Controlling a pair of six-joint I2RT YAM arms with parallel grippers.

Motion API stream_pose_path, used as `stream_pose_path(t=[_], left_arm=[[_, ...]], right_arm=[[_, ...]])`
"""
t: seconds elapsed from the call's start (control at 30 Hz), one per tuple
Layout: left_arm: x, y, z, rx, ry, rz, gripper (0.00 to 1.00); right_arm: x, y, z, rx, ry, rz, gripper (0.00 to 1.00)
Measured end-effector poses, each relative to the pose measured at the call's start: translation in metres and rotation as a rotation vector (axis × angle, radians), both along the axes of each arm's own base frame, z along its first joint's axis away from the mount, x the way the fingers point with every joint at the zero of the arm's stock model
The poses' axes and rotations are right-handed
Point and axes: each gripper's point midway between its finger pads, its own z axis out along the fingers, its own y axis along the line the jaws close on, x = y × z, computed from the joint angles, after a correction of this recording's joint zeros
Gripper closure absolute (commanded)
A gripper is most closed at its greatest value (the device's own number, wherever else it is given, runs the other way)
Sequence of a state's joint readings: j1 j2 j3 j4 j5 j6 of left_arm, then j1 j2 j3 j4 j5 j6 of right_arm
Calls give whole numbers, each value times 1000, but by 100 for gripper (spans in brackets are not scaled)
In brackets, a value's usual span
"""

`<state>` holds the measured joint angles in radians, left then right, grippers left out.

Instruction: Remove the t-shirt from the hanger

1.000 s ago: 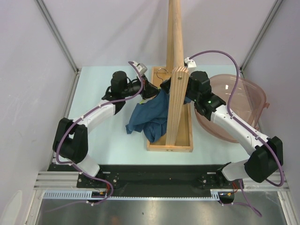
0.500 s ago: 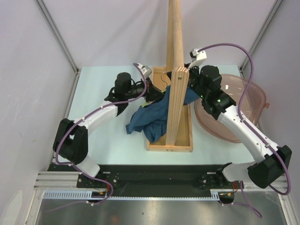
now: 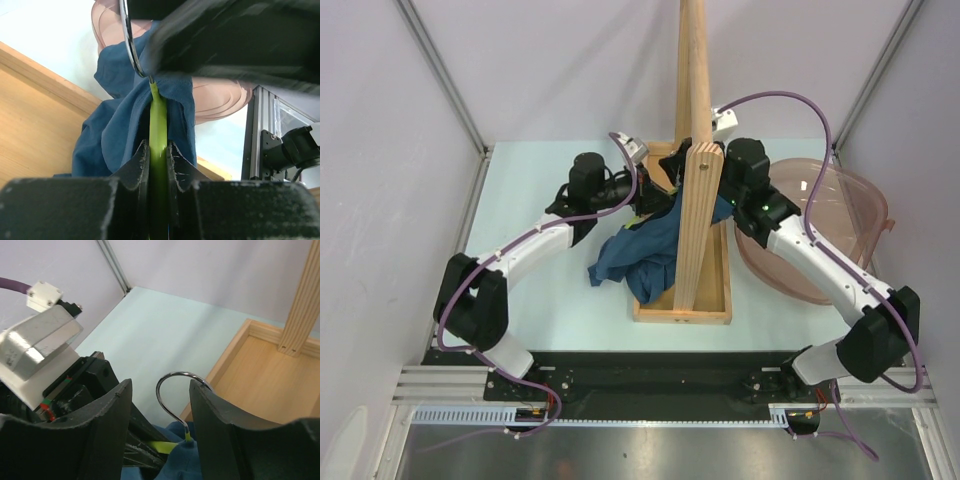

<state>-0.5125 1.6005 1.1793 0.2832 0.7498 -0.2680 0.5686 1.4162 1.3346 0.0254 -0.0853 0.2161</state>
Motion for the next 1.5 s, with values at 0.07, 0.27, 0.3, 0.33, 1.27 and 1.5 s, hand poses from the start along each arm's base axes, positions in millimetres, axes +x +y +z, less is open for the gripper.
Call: stream_pose_path(t=[0.07, 0.27, 0.3, 0.33, 1.27, 1.5], left_arm=[[1, -1, 0, 2, -1, 5, 100], [0, -1, -1, 8, -2, 7, 100], [0, -2, -2, 9, 0, 6, 97], [-1, -2, -2, 11, 2, 4, 88], [-59, 156, -34, -228, 64, 537, 12], [-64, 163, -48, -277, 86, 575, 94]], right_arm=[[4, 5, -7, -6, 9, 6, 50], [13, 15, -29, -28, 45, 10, 82], [14, 14, -29, -30, 41, 4, 92], [16, 14, -28, -26, 34, 1, 100], [14, -36, 48, 172, -91, -134, 100], [16, -40, 48, 193, -78, -139, 100]])
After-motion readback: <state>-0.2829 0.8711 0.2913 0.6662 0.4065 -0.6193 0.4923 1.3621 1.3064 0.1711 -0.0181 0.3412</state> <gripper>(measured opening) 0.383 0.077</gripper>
